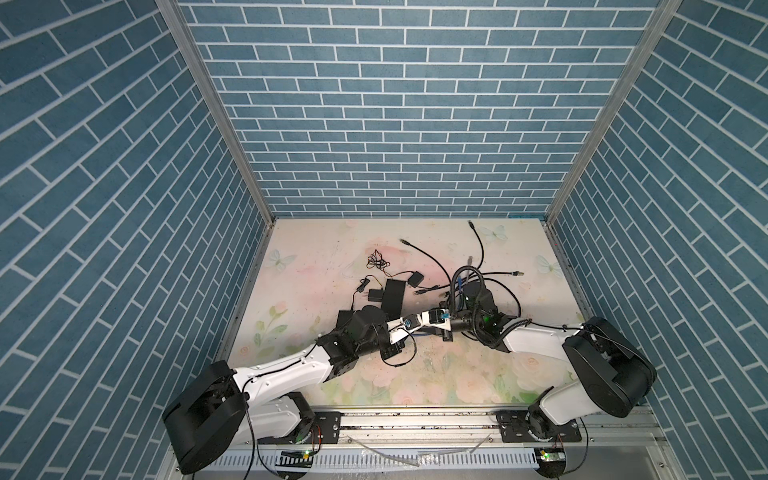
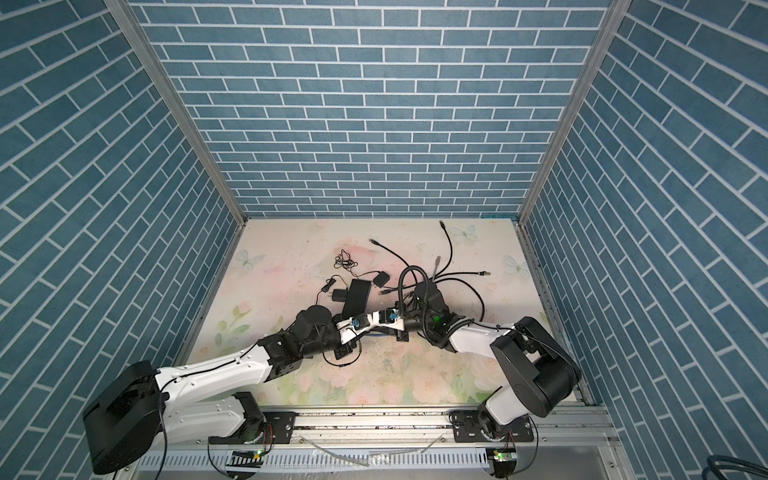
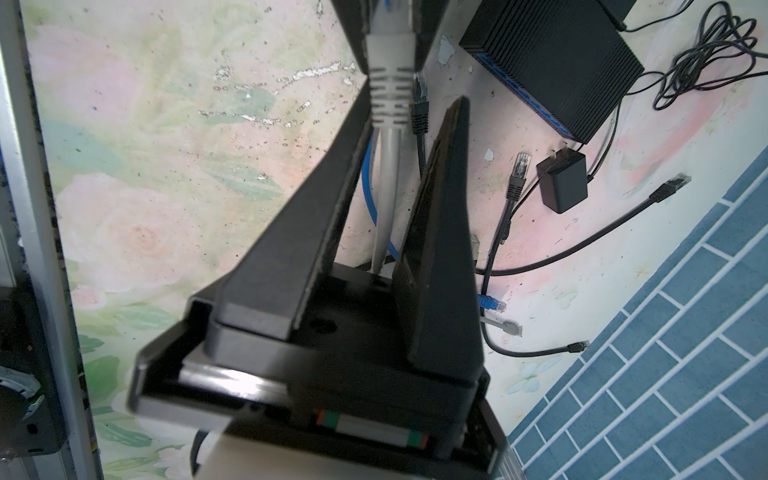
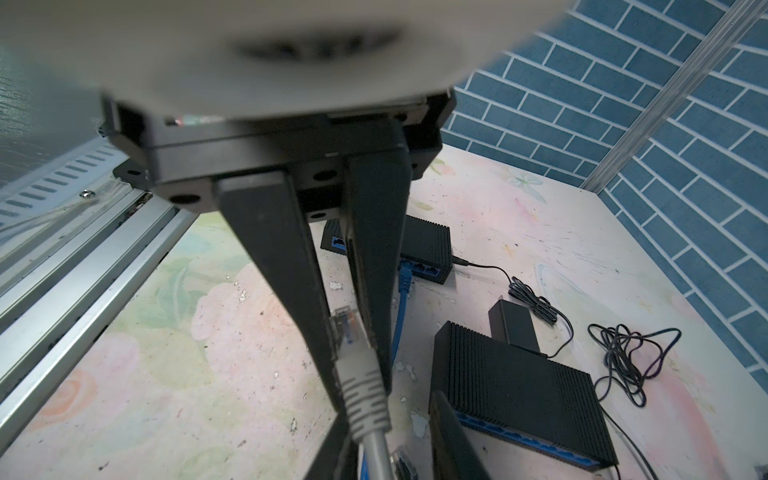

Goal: Insert the plug into the switch port
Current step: 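Close the right gripper on the gray plug beside the left gripper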

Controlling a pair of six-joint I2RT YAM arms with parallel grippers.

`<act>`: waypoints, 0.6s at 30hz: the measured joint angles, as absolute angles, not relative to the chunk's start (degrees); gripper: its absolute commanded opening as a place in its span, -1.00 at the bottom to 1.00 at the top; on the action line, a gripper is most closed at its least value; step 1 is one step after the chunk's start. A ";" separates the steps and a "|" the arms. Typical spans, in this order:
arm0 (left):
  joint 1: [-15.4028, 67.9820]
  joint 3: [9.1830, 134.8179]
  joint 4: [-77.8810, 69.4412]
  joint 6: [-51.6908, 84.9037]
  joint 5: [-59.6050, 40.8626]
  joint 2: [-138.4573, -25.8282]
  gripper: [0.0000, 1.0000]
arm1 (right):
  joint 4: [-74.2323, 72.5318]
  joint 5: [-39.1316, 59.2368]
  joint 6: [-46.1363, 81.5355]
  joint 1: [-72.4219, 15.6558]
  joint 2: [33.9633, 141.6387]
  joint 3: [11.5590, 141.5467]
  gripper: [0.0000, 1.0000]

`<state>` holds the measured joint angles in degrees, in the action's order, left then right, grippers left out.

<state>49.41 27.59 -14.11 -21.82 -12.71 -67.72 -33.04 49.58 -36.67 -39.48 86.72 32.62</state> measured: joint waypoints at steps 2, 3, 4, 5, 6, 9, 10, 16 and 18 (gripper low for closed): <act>49.34 27.46 -14.31 -21.56 -12.40 -67.72 -0.91 | -33.01 49.69 -36.34 -39.48 87.18 33.08 -0.41; 49.30 27.38 -14.52 -21.43 -12.19 -67.70 -0.91 | -33.04 49.67 -36.25 -39.48 87.39 33.28 -0.41; 49.28 27.29 -14.57 -21.39 -12.03 -67.70 -0.91 | -33.04 49.69 -36.21 -39.48 87.61 33.39 -0.41; 49.25 27.22 -14.70 -21.34 -11.97 -67.70 -0.91 | -33.06 49.69 -36.16 -39.51 87.74 33.47 -0.41; 49.25 27.07 -14.87 -21.34 -11.86 -67.70 -0.91 | -33.12 49.67 -35.90 -39.53 87.85 33.50 -0.41; 49.25 26.74 -15.35 -21.30 -11.86 -67.70 -0.91 | -33.12 49.45 -35.79 -39.68 87.92 33.50 -0.41; 49.25 26.72 -15.35 -21.28 -11.86 -67.70 -0.91 | -33.12 49.41 -35.75 -39.70 87.94 33.50 -0.41; 49.01 26.33 -16.29 -21.08 -11.49 -67.70 -0.91 | -31.99 49.08 -34.30 -39.77 88.23 34.50 -0.41; 48.97 25.91 -17.30 -20.93 -11.18 -67.72 -0.91 | -30.94 48.80 -34.26 -39.81 88.23 35.14 -0.42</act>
<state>48.97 25.91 -17.30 -20.93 -11.18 -67.72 -30.94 48.80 -34.26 -39.81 88.23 35.14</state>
